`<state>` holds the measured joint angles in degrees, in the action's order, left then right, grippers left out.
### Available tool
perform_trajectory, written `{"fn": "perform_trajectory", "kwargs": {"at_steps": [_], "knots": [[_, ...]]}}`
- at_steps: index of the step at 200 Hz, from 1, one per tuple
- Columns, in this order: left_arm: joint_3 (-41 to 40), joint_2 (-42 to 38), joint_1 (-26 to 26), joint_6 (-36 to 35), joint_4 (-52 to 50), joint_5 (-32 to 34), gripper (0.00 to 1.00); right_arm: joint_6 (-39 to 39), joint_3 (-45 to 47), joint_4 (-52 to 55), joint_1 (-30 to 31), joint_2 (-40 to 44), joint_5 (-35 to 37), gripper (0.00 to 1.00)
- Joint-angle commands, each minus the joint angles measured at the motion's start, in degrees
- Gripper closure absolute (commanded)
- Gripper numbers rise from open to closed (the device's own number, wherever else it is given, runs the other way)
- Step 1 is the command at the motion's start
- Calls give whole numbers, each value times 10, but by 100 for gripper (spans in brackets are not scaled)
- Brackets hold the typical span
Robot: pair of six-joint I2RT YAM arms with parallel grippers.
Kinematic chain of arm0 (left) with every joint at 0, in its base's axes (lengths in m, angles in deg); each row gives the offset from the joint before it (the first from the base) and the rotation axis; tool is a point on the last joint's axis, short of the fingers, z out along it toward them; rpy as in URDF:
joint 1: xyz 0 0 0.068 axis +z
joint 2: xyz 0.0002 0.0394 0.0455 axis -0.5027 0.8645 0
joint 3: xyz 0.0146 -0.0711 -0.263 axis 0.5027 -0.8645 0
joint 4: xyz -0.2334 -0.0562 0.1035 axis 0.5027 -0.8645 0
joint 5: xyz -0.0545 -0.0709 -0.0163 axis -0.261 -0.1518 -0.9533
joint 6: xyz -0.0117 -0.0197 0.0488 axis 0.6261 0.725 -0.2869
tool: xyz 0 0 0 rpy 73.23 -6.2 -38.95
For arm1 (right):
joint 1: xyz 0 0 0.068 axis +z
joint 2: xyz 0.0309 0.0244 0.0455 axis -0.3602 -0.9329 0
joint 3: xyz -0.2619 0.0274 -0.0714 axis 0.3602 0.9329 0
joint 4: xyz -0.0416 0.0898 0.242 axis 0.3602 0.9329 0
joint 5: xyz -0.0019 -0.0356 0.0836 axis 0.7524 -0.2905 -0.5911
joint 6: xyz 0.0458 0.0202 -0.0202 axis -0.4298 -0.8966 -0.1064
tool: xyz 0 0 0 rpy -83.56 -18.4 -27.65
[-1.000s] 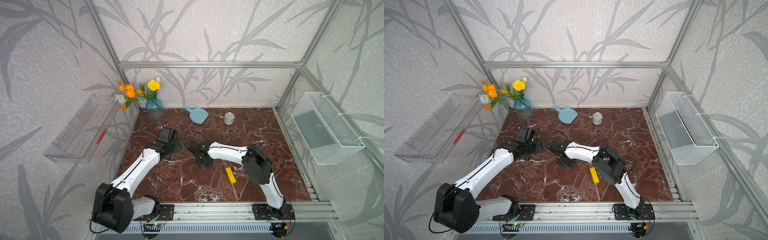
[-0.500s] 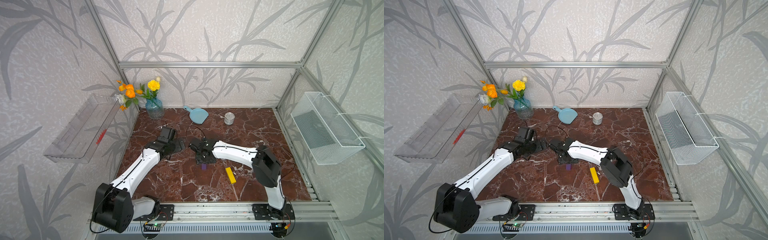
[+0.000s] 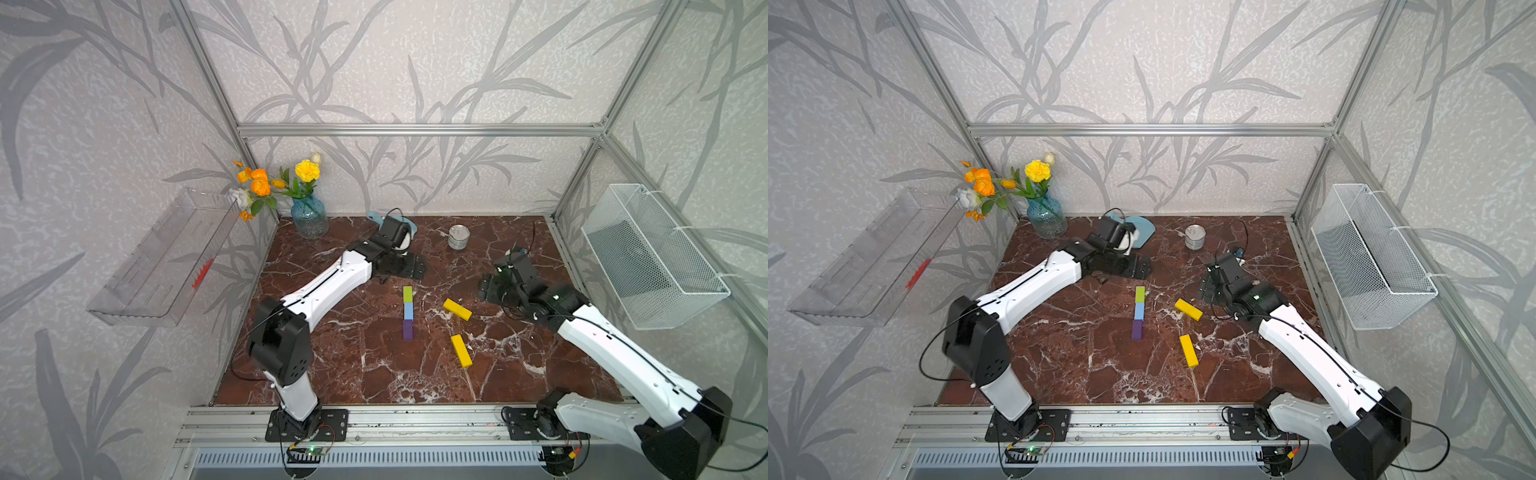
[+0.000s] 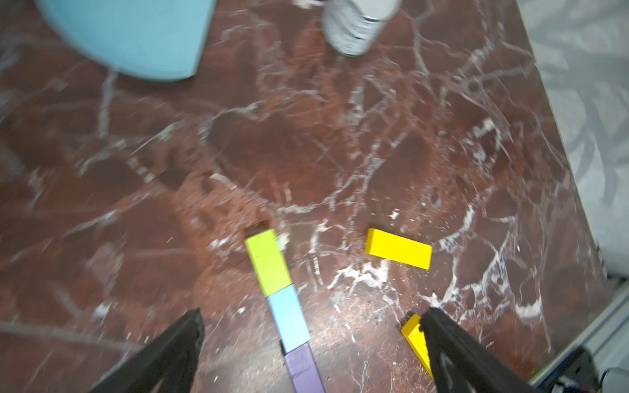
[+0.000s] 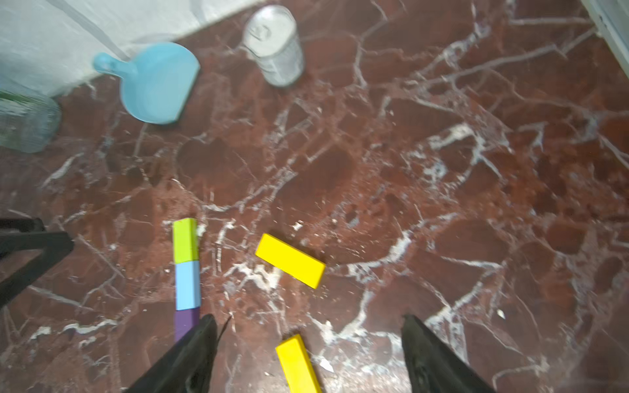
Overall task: Assemble the letter k with building blocks
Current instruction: Pick up the building block from the center of the board.
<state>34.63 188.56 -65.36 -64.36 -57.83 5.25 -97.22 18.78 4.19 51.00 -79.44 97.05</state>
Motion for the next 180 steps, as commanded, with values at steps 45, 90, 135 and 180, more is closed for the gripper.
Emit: {"fn": "perform_trajectory", "kwargs": {"at_steps": [45,90,135,180], "knots": [[158,199,-75,-313,-90,-26,1,43,44,53,-82,76,-75,16],[193,259,-110,-387,-80,28,1,53,64,59,-127,93,-114,16],[204,292,-142,-435,-77,36,1,53,84,53,-139,92,-129,16],[192,301,-158,-456,-61,44,0,48,90,50,-141,91,-133,16]]}}
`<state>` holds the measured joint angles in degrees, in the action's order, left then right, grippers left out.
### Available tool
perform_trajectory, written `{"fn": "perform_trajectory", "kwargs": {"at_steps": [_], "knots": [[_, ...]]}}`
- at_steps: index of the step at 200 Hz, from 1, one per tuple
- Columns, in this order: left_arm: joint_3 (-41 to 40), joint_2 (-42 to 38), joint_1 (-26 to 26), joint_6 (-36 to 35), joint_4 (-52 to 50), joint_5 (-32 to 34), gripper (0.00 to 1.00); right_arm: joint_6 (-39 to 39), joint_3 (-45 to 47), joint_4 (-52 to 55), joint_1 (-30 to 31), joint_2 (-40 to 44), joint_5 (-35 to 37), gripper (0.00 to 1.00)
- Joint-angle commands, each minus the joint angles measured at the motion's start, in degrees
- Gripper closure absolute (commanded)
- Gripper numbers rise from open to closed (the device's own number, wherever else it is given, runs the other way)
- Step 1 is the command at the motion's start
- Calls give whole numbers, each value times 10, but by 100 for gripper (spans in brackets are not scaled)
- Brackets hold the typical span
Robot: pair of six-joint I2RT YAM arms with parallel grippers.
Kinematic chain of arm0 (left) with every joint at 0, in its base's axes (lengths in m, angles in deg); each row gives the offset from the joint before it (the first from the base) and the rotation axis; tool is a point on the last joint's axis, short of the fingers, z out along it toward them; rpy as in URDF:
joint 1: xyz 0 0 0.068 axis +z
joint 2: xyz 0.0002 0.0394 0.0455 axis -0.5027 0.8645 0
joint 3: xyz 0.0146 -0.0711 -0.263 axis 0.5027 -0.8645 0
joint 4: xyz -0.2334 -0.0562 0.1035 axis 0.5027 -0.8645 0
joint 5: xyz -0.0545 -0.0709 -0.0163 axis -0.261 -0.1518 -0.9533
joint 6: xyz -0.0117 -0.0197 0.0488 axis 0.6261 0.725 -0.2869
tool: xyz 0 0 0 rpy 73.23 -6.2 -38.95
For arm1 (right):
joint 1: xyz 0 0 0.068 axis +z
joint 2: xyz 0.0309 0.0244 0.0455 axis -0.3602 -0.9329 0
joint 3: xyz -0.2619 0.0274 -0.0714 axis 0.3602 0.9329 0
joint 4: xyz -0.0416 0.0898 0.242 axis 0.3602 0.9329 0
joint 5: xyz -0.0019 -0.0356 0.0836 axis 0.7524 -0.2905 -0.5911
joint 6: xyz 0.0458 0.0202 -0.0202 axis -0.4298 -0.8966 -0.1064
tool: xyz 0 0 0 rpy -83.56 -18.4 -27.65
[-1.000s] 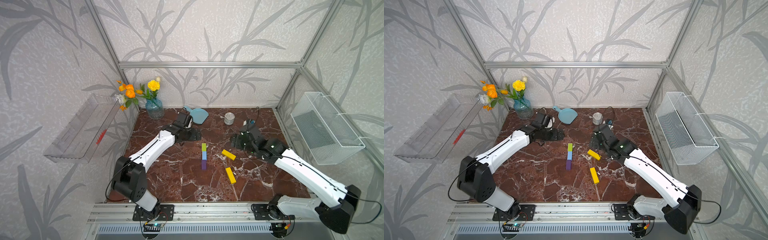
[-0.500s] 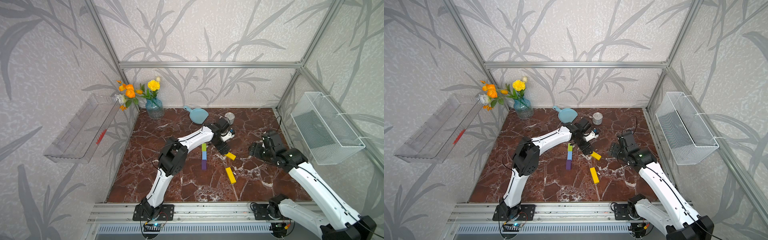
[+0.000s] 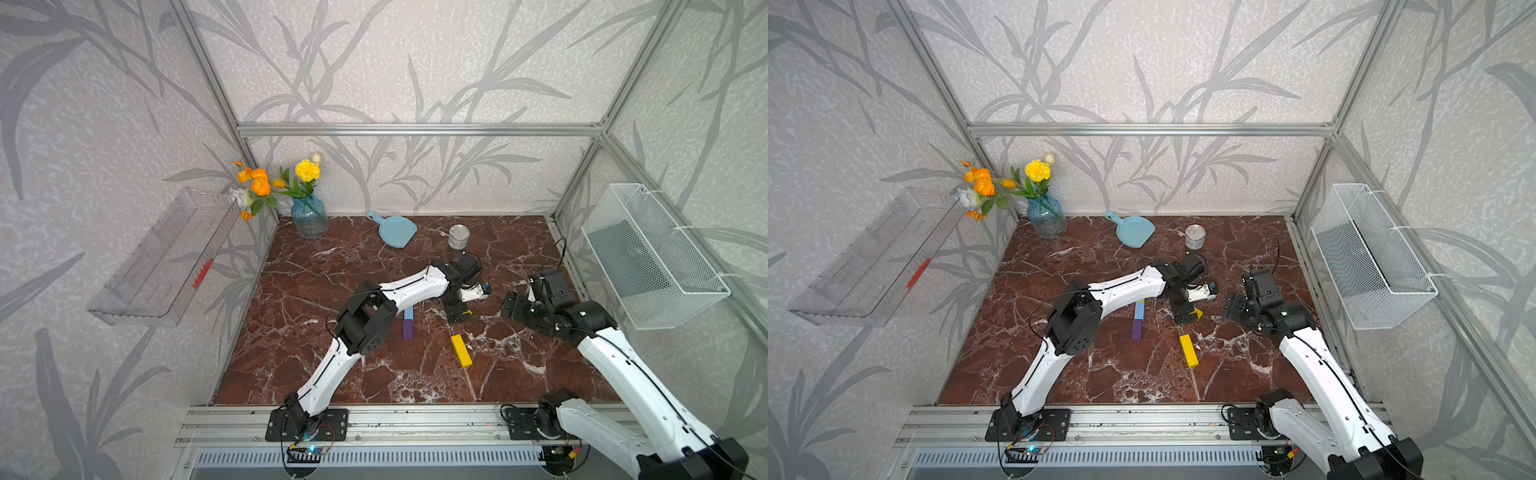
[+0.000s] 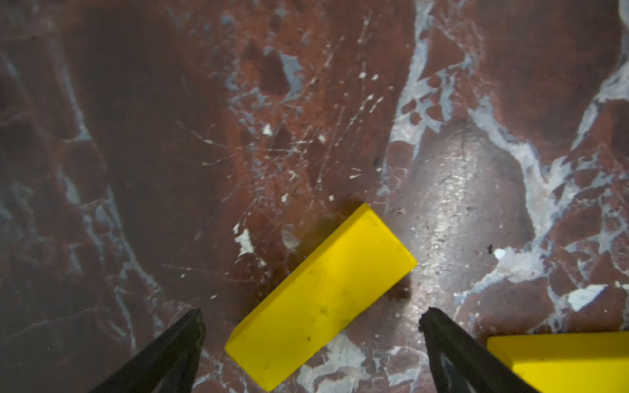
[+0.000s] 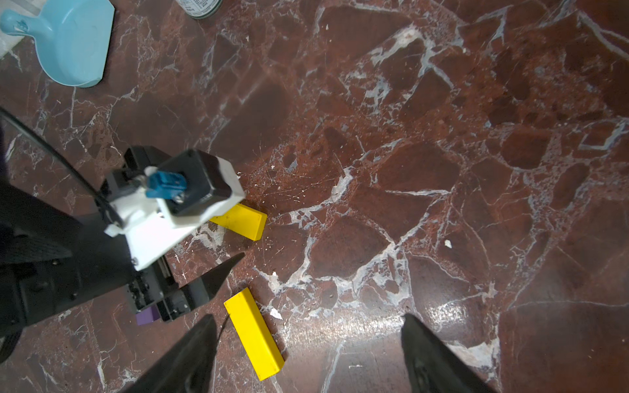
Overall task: Assemble the letter k with building blocks
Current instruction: Pick up the building block from the center of the board.
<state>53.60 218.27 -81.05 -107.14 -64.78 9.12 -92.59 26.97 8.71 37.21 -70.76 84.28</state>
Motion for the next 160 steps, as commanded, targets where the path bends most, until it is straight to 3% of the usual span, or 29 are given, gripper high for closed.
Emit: {"fn": "perform_trajectory", "kwargs": {"at_steps": [1,54,111,125,160], "knots": [[2,4,-1,-29,9,5,0,2,9,5,-3,4,-5,16],[53,39,1,-25,-28,-16,1,-6,17,8,-3,19,4,16],[79,67,7,-11,-65,2,13,-14,27,-3,-3,33,-2,16],[82,71,13,3,-66,14,20,-16,30,-8,-3,36,-7,16],[67,64,17,27,-41,68,52,-19,34,-12,-3,37,-11,16]]}}
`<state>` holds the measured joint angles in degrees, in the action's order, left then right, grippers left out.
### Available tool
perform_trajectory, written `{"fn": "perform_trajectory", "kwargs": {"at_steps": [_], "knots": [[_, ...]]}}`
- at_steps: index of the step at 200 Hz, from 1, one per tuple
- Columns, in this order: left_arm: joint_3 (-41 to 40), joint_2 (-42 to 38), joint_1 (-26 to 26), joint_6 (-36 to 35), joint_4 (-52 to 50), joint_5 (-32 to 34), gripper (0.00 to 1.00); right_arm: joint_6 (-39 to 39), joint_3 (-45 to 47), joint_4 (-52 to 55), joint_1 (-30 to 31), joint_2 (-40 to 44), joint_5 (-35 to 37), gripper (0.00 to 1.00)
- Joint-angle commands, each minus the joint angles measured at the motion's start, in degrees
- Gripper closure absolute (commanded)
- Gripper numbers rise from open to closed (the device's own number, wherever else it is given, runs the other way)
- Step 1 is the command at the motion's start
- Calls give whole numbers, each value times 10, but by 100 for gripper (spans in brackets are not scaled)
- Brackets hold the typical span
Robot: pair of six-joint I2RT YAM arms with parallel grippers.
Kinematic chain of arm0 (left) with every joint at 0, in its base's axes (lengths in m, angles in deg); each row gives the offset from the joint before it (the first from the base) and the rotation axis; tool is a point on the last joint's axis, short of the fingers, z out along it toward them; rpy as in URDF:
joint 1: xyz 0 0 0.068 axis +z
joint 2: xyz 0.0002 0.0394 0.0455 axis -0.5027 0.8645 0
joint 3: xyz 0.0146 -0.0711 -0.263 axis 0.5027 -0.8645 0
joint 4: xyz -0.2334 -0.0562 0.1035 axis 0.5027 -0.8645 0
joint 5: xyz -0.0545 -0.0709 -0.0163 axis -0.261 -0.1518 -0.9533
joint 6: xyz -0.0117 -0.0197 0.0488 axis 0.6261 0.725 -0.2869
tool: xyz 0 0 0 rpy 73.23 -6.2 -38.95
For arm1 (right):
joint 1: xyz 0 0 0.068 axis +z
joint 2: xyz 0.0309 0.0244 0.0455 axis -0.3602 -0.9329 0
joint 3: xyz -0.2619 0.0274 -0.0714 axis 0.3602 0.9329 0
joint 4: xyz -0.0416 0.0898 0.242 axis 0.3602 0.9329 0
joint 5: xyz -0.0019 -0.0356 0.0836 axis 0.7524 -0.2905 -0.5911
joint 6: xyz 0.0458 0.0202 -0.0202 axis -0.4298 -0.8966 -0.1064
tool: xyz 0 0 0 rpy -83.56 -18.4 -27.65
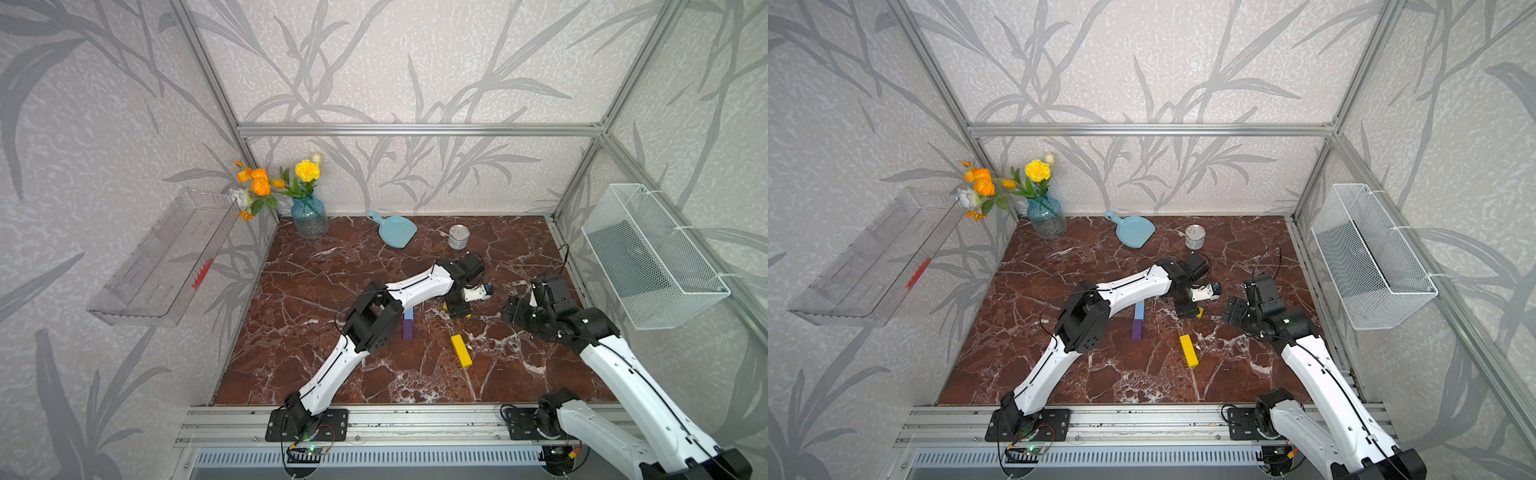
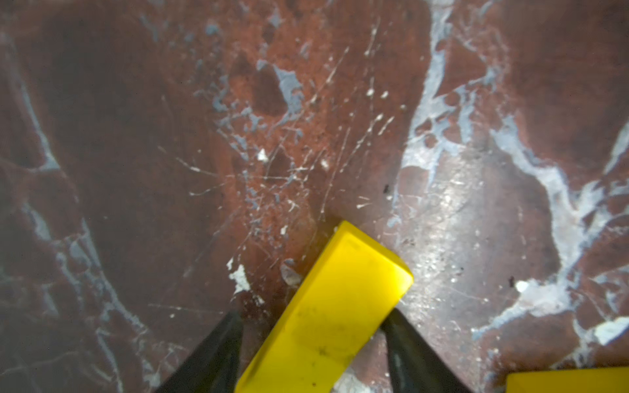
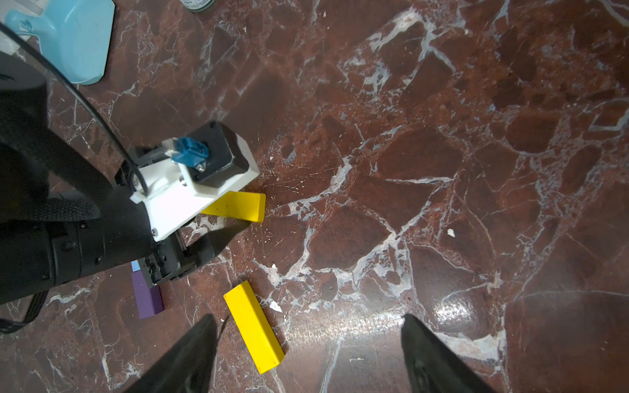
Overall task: Assemble the letter k with building blocks
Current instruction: Pick up the building block from the center of the board.
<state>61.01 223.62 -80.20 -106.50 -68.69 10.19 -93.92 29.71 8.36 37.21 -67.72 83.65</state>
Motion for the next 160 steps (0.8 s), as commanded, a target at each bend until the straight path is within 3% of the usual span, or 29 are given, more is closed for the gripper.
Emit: {"fn": "perform_trajectory", "kwargs": {"at_steps": [1,41,111,160], "knots": [[-8,9,9,21,0,58,52,-5,7,-8,-3,6,-4,16],[-81,-54,28,61,88,75,72,-8,13,-14,-3,2,-14,16],[-137,-116,87,128,103,113,72,-10,22,-26,-2,-3,-24,15],[-149,-125,92,176,72,113,70,-13,24,-28,-1,-6,-26,15]]}}
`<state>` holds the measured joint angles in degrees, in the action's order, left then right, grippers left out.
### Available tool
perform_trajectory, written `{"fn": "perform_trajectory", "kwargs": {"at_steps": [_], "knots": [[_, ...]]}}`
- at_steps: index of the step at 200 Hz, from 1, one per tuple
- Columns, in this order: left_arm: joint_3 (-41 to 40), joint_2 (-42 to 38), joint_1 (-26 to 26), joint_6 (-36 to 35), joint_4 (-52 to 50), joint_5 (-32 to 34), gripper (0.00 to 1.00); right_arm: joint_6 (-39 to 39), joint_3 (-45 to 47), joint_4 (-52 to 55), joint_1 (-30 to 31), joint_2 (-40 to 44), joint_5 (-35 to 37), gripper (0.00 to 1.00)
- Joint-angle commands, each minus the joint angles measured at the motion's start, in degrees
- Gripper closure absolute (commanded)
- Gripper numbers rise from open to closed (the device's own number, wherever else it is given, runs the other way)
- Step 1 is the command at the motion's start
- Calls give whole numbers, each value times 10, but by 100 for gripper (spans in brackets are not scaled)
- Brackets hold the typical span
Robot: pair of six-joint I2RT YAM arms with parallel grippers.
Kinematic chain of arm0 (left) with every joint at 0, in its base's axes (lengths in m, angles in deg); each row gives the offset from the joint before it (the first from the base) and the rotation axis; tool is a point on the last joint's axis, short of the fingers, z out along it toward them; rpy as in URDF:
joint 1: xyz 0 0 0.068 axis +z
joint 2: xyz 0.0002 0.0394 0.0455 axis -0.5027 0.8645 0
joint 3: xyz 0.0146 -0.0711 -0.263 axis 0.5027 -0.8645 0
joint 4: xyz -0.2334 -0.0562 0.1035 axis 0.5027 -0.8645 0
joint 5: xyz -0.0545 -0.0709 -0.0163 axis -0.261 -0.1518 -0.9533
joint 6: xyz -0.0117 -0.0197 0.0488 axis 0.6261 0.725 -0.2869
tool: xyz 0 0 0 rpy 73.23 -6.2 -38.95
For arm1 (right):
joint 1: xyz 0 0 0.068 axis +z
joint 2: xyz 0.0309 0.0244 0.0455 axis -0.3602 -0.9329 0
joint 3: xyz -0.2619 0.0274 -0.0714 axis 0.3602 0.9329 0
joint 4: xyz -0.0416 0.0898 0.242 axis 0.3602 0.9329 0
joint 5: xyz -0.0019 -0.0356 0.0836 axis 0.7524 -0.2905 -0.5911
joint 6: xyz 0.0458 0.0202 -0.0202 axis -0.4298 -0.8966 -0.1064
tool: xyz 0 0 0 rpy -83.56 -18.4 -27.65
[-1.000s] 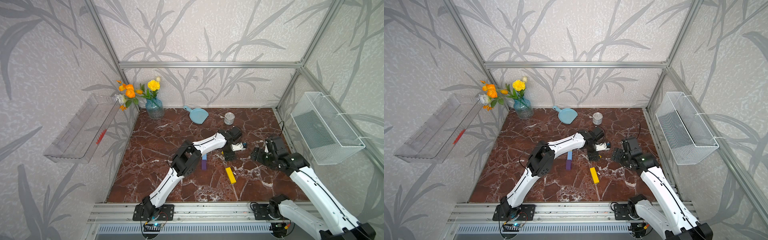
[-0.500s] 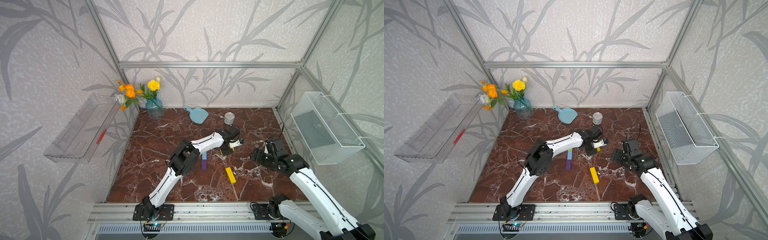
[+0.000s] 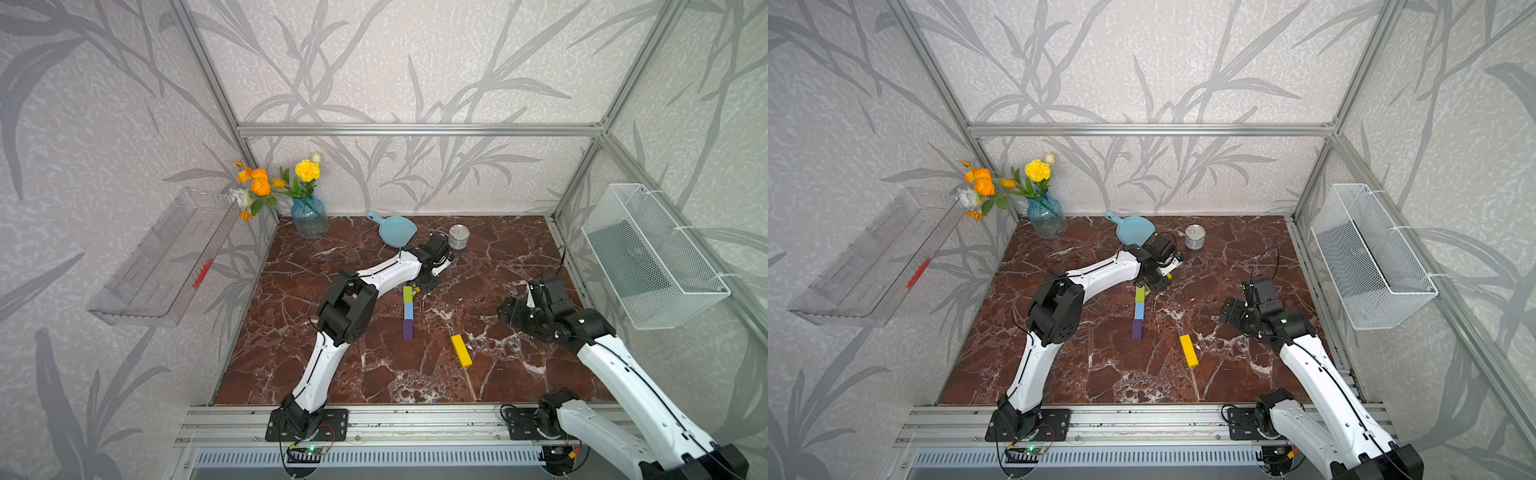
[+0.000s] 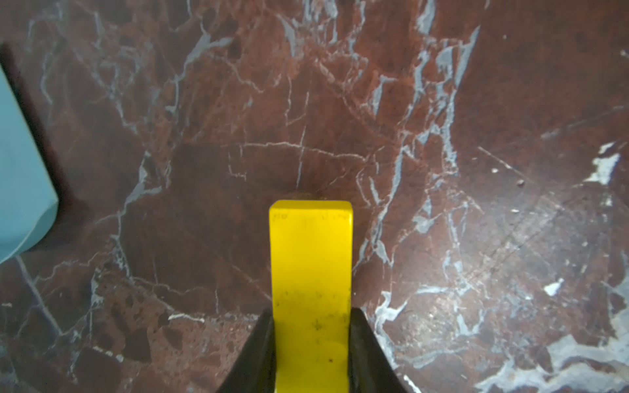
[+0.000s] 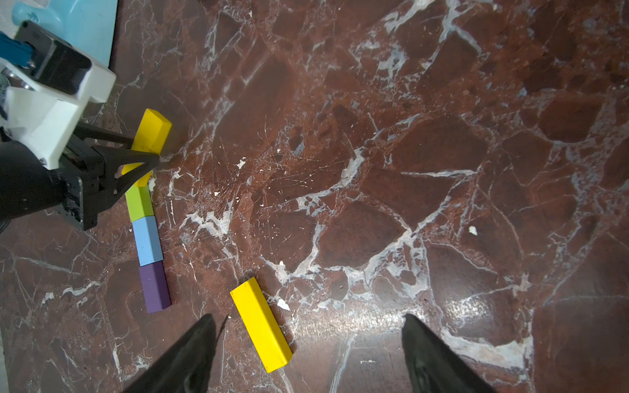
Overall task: Assemble the letter k with building blocks
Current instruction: Pick up the building block from the center of the board, then assemble the building block at the center of the board.
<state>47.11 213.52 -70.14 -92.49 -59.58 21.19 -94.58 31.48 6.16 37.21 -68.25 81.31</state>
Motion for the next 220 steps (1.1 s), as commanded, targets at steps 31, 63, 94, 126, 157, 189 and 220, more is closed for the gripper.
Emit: {"fn": "perform_trajectory", "kwargs": {"at_steps": [31,63,94,126,157,189,220], "knots": [[-24,-42,-12,50,-18,-4,70,-6,8,-5,-1,-1,-3,15],[-16,-43,-13,96,-53,-26,70,-6,9,-3,-1,3,-2,15],[-27,-52,-16,127,-47,-66,70,-6,12,-4,0,3,-3,14],[-34,-51,-22,129,-46,-71,70,-6,13,1,1,6,1,14],[-48,-55,-28,121,-46,-71,71,-6,16,2,1,9,5,14],[-64,-61,-31,106,-48,-61,71,-9,19,-4,1,7,1,14],[-74,-65,-32,86,-49,-50,71,-8,21,-3,2,7,1,14]]}}
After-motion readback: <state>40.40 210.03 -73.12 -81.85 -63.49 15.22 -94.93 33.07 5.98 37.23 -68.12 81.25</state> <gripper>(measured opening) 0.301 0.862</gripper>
